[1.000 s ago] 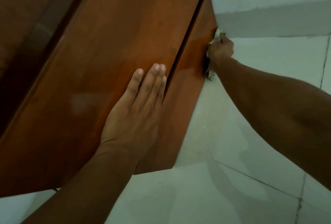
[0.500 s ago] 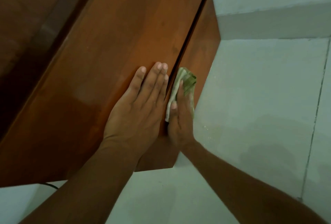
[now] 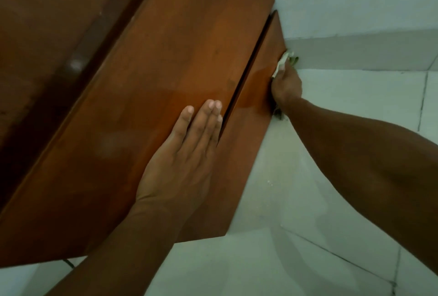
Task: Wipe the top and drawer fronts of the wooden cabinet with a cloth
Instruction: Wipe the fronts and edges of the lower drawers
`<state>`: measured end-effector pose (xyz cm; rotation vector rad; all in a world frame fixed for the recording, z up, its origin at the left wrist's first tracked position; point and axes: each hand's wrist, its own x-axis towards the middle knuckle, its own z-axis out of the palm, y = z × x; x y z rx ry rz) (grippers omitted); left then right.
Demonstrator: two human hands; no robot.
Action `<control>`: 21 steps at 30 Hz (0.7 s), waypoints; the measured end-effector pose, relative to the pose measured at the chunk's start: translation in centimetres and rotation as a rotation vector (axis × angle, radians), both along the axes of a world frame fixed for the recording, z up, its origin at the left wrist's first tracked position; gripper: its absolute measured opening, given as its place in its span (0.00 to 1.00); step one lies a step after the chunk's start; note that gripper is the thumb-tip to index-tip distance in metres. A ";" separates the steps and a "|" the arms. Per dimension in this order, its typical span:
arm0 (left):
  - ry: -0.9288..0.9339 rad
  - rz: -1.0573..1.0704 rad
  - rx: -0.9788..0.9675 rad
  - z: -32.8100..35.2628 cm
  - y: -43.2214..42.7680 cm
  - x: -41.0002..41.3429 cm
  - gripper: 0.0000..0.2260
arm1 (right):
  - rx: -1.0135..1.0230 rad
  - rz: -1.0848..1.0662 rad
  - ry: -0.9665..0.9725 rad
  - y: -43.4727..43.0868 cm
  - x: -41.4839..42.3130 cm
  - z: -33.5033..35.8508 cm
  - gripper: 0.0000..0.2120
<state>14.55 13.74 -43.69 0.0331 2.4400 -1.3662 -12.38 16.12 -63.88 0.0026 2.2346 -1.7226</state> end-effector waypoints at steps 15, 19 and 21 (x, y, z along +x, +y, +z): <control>0.034 0.114 0.194 0.7 1.0 0.0 0.31 | -0.034 0.273 -0.269 6.4 3.0 6.4 0.10; 0.180 0.229 0.260 2.9 2.3 0.9 0.31 | 0.212 0.530 0.212 8.1 4.5 13.5 0.21; 0.215 0.273 0.283 3.8 2.8 1.1 0.32 | 0.315 0.674 0.355 8.6 4.8 16.2 0.22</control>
